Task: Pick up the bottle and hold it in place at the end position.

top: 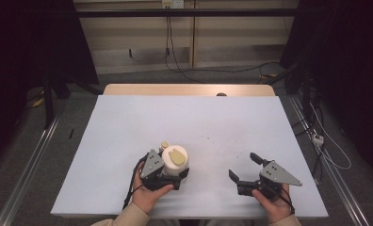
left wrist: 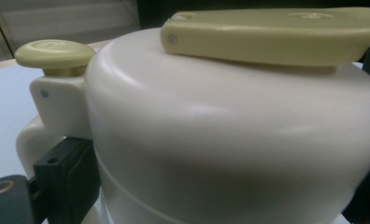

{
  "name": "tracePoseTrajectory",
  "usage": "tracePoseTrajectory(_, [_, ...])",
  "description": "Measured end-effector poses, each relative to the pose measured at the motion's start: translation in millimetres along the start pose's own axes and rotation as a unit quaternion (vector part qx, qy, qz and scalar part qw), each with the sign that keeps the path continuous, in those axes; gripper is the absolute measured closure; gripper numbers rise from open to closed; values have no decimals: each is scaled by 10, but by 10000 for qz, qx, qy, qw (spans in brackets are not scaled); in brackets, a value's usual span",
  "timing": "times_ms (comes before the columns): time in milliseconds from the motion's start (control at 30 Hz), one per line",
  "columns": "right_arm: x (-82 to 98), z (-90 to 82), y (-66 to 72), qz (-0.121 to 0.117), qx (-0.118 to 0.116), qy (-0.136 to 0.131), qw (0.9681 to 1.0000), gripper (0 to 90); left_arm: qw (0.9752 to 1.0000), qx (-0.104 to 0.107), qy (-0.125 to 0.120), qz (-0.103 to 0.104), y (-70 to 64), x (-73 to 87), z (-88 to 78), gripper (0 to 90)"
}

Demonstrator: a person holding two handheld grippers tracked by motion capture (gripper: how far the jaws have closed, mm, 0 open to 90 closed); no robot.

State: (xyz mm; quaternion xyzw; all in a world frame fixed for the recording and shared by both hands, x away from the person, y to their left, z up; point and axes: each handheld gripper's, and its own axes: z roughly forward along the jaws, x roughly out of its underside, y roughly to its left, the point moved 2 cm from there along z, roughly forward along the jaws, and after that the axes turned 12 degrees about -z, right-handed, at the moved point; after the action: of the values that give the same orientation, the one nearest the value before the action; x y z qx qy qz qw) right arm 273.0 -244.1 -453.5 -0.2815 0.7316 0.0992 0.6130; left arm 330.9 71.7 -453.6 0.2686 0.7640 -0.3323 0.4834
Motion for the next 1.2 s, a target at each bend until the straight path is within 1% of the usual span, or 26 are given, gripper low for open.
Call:
tracePoseTrajectory(100, [1,-2,-2,5,-7,-3,10000,35,10000,42,-5,-33,15,-22,-4,61])
tracePoseTrajectory(200, [-1,-3,-3,7,-8,-7,10000,35,9999,131,-39,-59,26,-60,-17,62])
tracePoseTrajectory(333, [0,1,-2,-7,-21,2,10000,35,9998,165,-40,-91,58,-108,-20,62])
tracePoseTrajectory(400, [0,1,-1,-8,-28,1,10000,35,9996,209,-28,-175,79,-122,-11,62])
tracePoseTrajectory(500, [1,1,-2,-9,-17,5,10000,35,9997,192,-2,-165,104,-142,6,62])
tracePoseTrajectory(567, [3,3,-4,-11,-24,6,10000,35,9995,203,-23,-226,111,-155,19,62])
tracePoseTrajectory(600, [3,3,-4,-11,-24,9,10000,35,9996,198,-11,-180,125,-167,21,63])
tracePoseTrajectory(633, [3,3,-3,-9,-17,10,10000,35,9995,214,-24,-222,130,-177,30,63])
tracePoseTrajectory(800, [2,4,3,-6,-21,15,10000,36,9995,187,-30,-238,161,-209,56,63])
tracePoseTrajectory(833, [2,5,3,-4,-20,14,10000,36,9994,196,-32,-271,173,-219,71,63])
tracePoseTrajectory(1200, [4,5,3,-7,-45,16,10000,38,9995,177,-66,-259,204,-278,107,63])
